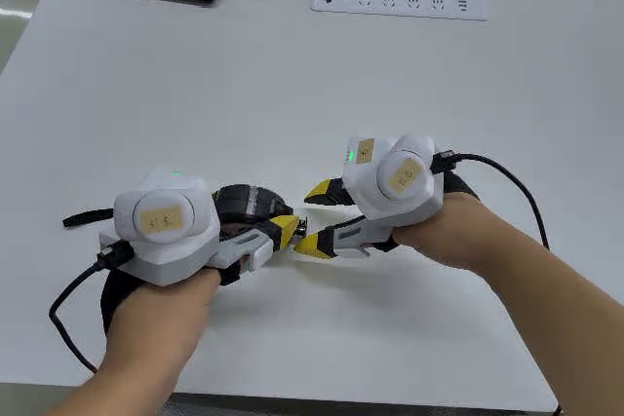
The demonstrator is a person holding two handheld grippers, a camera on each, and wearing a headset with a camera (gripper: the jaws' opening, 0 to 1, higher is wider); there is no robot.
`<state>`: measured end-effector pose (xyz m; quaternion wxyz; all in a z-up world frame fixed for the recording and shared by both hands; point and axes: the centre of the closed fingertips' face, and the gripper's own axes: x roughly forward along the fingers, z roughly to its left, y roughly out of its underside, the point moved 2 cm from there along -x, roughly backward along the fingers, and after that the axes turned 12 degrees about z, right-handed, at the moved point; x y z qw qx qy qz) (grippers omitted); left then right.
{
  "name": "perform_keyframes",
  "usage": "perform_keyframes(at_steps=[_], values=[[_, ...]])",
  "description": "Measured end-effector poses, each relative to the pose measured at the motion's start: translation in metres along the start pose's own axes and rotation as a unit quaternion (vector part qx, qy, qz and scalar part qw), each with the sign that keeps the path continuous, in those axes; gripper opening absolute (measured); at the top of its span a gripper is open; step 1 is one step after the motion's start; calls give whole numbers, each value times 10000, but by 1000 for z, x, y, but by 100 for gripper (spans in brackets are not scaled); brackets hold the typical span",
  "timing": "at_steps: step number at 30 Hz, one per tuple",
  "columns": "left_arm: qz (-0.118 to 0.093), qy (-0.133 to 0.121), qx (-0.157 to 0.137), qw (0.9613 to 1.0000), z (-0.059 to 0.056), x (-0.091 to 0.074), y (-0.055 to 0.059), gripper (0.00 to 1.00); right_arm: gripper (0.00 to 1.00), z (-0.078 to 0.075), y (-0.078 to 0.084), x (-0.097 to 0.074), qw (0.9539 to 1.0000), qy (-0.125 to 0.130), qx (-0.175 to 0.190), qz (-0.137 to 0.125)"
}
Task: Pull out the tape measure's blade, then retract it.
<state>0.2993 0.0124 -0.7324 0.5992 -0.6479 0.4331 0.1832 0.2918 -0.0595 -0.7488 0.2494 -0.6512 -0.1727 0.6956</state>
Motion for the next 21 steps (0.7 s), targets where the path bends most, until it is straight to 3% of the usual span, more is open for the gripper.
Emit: perform_keyframes(at_steps=[11, 21], values=[[-67, 32, 106, 9999, 2, -8, 0, 63, 41, 2, 1, -11, 9998, 171, 89, -38], [-155, 108, 512, 9985, -1, -17, -1, 67, 57, 4, -1, -23, 9983, 424, 313, -261]])
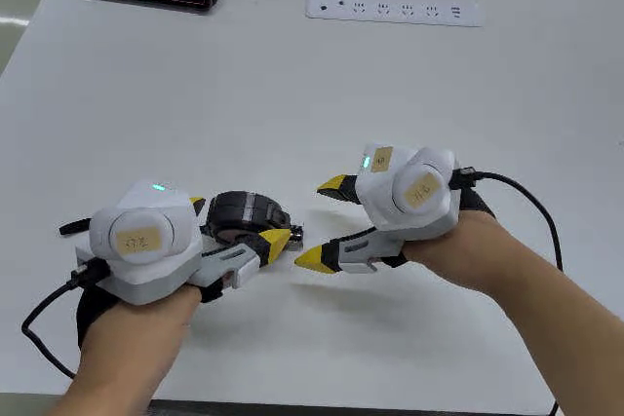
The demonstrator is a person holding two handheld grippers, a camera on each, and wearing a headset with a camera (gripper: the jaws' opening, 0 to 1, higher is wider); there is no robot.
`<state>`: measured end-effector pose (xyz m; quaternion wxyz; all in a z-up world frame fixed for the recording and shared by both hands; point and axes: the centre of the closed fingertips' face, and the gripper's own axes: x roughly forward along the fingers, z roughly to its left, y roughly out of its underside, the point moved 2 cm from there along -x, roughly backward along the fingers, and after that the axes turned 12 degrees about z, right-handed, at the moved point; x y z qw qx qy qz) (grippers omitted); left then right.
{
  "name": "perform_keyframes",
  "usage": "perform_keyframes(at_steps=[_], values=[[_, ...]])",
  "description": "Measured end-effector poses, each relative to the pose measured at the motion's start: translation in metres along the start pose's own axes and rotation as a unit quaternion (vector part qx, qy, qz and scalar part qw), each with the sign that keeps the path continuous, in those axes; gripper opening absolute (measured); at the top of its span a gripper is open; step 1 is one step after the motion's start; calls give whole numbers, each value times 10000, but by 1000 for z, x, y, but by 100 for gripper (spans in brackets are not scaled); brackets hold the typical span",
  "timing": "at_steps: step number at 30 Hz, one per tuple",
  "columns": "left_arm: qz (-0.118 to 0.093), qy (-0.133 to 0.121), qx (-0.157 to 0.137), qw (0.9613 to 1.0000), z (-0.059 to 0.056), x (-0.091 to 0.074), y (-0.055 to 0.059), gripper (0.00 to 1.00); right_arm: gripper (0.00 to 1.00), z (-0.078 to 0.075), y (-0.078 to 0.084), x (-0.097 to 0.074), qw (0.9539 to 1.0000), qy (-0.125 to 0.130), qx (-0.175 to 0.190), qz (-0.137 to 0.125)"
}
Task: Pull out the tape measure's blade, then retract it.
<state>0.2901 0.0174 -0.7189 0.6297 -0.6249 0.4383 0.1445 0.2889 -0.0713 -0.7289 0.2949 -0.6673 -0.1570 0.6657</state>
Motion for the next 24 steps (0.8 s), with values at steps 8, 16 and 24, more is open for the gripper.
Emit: perform_keyframes(at_steps=[8, 16, 24], values=[[-51, 77, 334, 9994, -1, -9, -4, 68, 67, 1, 1, -10, 9997, 122, 144, -151], [-65, 85, 525, 9986, 2, -18, -6, 70, 70, -1, 2, -24, 9987, 220, 337, -310], [-48, 83, 638, 9979, 5, -26, -5, 74, 71, 0, 6, -33, 9983, 298, 398, -306]])
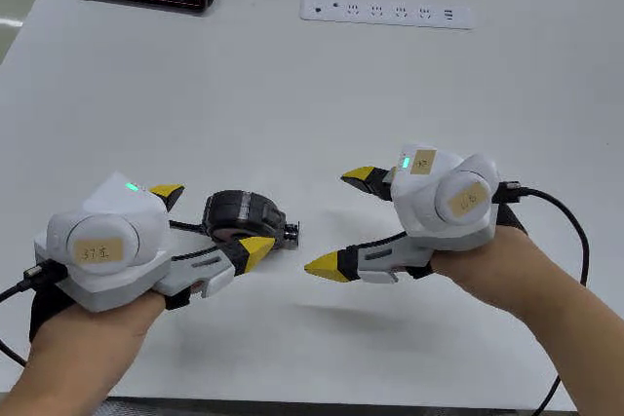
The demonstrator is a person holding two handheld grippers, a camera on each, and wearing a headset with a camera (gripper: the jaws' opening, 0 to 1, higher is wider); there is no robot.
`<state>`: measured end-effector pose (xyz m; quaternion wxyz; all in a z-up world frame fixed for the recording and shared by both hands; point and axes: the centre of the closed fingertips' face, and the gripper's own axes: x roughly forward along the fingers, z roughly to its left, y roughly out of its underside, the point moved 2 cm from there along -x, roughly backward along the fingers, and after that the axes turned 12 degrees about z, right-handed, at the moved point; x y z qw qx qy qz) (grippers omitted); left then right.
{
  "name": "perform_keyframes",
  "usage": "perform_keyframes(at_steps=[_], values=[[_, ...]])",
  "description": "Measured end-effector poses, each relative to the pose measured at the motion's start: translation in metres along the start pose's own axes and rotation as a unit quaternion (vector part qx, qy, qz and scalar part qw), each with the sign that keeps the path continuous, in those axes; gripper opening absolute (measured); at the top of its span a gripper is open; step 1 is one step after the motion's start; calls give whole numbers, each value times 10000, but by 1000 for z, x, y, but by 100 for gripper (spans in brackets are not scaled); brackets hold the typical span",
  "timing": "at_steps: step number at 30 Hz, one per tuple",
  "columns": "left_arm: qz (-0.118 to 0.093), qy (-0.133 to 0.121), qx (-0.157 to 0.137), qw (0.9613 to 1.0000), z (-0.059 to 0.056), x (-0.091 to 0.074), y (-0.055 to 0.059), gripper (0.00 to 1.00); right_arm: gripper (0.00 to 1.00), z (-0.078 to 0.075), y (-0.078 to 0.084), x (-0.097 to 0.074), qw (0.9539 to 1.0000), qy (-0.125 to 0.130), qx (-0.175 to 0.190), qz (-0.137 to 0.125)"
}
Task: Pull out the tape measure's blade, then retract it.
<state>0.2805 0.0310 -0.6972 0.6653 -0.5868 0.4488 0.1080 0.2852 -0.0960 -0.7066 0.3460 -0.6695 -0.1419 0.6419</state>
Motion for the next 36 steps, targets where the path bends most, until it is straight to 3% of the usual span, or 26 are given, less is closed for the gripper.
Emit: perform_keyframes(at_steps=[17, 36], values=[[25, 102, 266, 9996, 0, -13, 5, 87, 76, 0, 9, -21, 9996, 194, 171, -89], [20, 173, 545, 9984, 12, -31, 11, 99, 87, 3, 25, -45, 9981, 360, 447, -220]])
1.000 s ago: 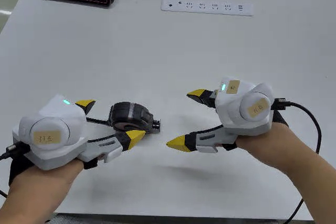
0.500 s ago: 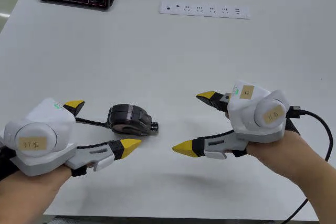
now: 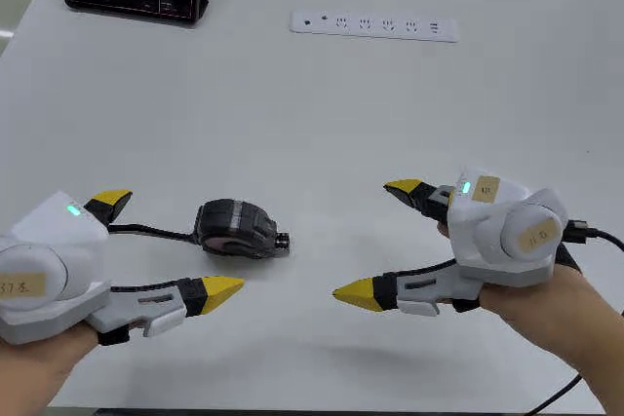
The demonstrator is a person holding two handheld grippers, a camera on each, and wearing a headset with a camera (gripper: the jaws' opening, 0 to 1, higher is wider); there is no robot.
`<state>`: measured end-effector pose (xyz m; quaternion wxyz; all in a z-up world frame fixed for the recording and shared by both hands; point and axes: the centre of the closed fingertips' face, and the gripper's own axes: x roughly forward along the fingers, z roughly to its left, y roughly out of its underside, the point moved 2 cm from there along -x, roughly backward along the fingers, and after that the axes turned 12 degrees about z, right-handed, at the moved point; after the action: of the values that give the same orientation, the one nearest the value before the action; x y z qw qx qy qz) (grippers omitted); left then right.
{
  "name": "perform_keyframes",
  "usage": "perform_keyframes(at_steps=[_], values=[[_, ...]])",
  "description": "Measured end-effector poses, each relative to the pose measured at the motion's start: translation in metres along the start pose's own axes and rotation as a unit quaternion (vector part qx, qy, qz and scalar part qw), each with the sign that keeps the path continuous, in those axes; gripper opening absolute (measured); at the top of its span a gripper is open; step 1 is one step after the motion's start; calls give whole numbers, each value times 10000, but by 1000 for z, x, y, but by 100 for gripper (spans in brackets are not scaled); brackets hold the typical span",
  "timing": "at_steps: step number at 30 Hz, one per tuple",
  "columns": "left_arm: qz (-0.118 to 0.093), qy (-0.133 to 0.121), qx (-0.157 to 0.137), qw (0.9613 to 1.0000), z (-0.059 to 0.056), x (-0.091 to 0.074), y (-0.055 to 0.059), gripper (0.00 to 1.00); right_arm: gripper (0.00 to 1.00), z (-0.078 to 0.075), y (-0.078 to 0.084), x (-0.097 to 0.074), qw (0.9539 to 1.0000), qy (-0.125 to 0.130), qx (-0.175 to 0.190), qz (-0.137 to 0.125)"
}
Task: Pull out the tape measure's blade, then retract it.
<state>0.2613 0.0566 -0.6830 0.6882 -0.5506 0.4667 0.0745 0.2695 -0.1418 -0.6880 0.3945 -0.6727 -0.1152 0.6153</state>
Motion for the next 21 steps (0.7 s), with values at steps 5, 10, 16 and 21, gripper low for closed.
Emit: perform_keyframes(at_steps=[5, 10, 16, 21], values=[[-7, 49, -15, 10000, 3, -5, 2, 99, 90, 2, 3, -4, 10000, -25, 54, -12], [16, 63, 160, 9999, 4, -10, 5, 99, 94, 3, 6, -9, 10000, -34, 71, -21], [6, 213, 209, 9996, 2, -15, 8, 99, 97, 1, 12, -17, 9999, 4, 112, -14], [70, 312, 327, 9990, 1, -19, 12, 99, 98, 1, 18, -23, 9999, 27, 119, 22]])
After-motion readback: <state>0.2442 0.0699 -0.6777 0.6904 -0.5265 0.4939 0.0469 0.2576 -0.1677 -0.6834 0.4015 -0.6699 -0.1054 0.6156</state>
